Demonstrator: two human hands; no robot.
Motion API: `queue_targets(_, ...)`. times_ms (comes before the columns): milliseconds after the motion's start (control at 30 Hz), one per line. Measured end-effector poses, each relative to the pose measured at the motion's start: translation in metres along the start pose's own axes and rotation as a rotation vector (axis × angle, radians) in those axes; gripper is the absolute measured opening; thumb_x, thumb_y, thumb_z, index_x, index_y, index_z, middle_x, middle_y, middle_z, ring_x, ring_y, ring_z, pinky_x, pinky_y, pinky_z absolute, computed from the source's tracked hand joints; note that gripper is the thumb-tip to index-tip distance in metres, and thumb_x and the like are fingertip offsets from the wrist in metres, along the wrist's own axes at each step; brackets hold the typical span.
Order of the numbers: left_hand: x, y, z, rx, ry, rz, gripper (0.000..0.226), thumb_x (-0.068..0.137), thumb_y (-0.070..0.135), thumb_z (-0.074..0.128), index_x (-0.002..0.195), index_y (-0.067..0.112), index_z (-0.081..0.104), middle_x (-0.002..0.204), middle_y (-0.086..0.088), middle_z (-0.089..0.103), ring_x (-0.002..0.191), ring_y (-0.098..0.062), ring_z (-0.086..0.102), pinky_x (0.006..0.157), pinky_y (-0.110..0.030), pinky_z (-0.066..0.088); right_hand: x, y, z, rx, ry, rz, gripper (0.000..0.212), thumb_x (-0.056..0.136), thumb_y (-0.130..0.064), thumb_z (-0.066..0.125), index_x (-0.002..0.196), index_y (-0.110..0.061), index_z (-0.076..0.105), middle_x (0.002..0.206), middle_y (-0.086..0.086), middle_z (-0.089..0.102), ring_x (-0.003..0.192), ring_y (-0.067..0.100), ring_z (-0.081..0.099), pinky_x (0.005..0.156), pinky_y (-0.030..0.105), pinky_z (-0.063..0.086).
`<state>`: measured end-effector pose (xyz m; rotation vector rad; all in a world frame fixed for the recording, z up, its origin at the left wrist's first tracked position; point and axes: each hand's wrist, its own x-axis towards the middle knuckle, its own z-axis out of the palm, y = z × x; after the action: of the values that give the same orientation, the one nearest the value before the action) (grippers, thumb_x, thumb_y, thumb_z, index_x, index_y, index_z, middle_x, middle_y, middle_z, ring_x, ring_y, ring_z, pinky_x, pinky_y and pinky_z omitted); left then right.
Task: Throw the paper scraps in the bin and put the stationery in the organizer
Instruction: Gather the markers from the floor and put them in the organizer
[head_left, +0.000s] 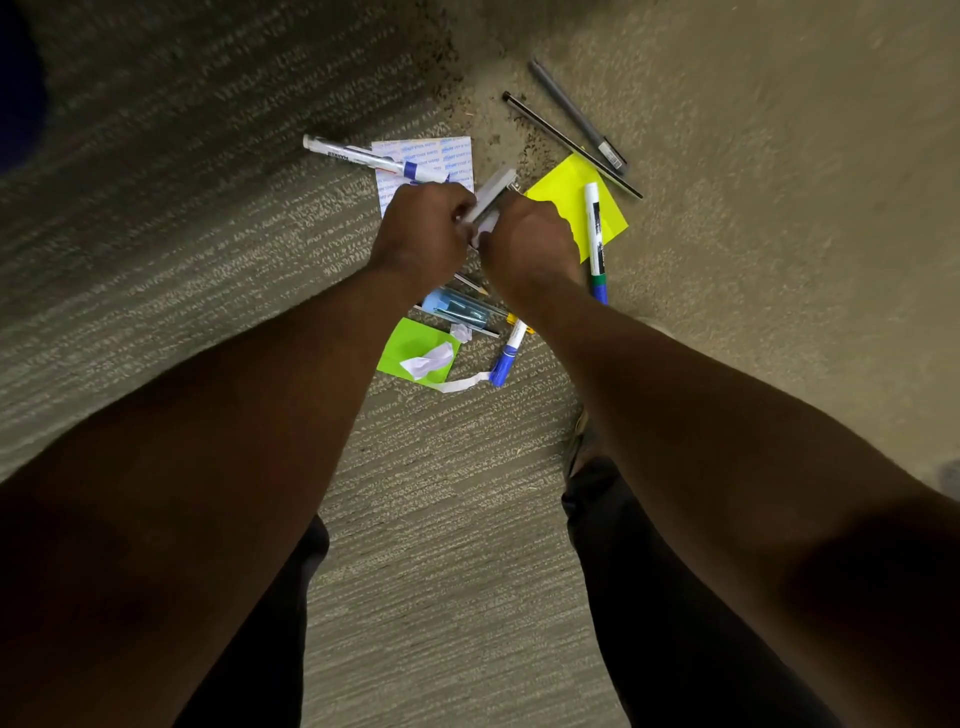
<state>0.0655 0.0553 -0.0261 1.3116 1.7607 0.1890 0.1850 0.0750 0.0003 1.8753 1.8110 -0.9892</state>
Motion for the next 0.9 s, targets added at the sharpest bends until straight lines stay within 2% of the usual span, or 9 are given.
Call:
queue_targets(167,-0.007,0.004,0.007,0.082,0.036,-0.016,0.022,0.082,0.021,0.062,0.097,0.008,0.072,0.092,-0.017,0.073,0.090,-0.034,0.065,0.078,-0.037,0.050,0.000,-0.003,-0.002,-0.009,0.037,0.091,0.028,0.093,-0.019,0.048,0.119,-0.008,0.050,0.125,0.014,0.057,0.116,0.032,0.054,0.090,0.035,0.044)
queue_targets(267,-0.012,0.008,0.008,0.088,0.069,-0.067,0.023,0.081,0.027,0.062,0.083,0.006,0.069,0.082,-0.018,0.071,0.079,-0.035,0.064,0.068,-0.039,0.049,-0.008,-0.007,-0.002,-0.058,0.082,0.033,0.028,0.093,-0.020,0.048,0.117,-0.007,0.051,0.120,0.014,0.059,0.112,0.033,0.057,0.087,0.037,0.045)
queue_targets(467,-0.019,0.022,0.016,-0.064,0.103,-0.166,0.016,0.076,0.020,0.066,0.079,0.005,0.067,0.080,-0.017,0.072,0.079,-0.033,0.066,0.072,-0.039,0.051,-0.017,0.007,-0.002,-0.103,0.248,-0.020,0.021,0.091,-0.016,0.045,0.110,-0.010,0.053,0.108,0.011,0.066,0.102,0.032,0.063,0.075,0.037,0.046)
queue_targets(567,-0.007,0.031,0.022,-0.257,0.164,-0.326,0.011,0.078,0.020,0.068,0.081,0.010,0.068,0.082,-0.011,0.073,0.081,-0.027,0.067,0.073,-0.027,0.049,-0.009,0.021,-0.005,0.190,0.379,-0.027,0.015,0.092,-0.011,0.045,0.101,-0.008,0.056,0.093,0.008,0.067,0.088,0.031,0.063,0.065,0.032,0.036)
queue_targets(633,0.008,0.030,0.022,-0.456,0.144,-0.440,0.007,0.082,0.018,0.067,0.087,0.013,0.067,0.088,-0.011,0.072,0.083,-0.026,0.068,0.078,-0.030,0.054,0.002,0.030,-0.006,0.519,0.439,0.120,0.011,0.088,-0.007,0.048,0.090,-0.010,0.058,0.079,0.001,0.062,0.080,0.028,0.062,0.065,0.027,0.034)
queue_targets(667,0.016,0.027,0.021,-0.533,0.113,-0.489,0.008,0.084,0.016,0.066,0.090,0.012,0.067,0.093,-0.013,0.072,0.086,-0.027,0.068,0.083,-0.035,0.057,0.007,0.033,-0.007,0.648,0.418,0.223,0.011,0.087,-0.007,0.049,0.086,-0.013,0.058,0.078,0.000,0.062,0.080,0.028,0.063,0.070,0.028,0.040)
queue_targets(733,0.025,0.019,0.018,-0.474,0.061,-0.515,0.015,0.085,0.012,0.061,0.098,0.007,0.069,0.104,-0.016,0.071,0.097,-0.031,0.067,0.088,-0.039,0.056,0.016,0.038,-0.005,0.823,0.303,0.363,0.019,0.087,-0.008,0.050,0.077,-0.023,0.055,0.087,0.008,0.068,0.087,0.033,0.066,0.083,0.044,0.051)
queue_targets(800,0.025,0.016,0.013,-0.253,0.111,-0.453,0.021,0.086,0.011,0.057,0.103,0.009,0.069,0.110,-0.013,0.070,0.103,-0.029,0.065,0.088,-0.028,0.052,0.019,0.041,-0.002,0.834,0.188,0.368,0.018,0.088,-0.010,0.051,0.080,-0.026,0.056,0.098,0.014,0.070,0.094,0.036,0.066,0.089,0.052,0.051)
queue_targets(900,0.021,0.014,0.009,-0.194,0.183,-0.383,0.022,0.088,0.010,0.051,0.102,0.014,0.067,0.107,-0.011,0.071,0.100,-0.026,0.064,0.080,-0.025,0.047,0.020,0.042,0.002,0.825,0.052,0.303,0.013,0.087,-0.015,0.053,0.090,-0.027,0.057,0.104,0.015,0.069,0.099,0.034,0.065,0.090,0.049,0.053)
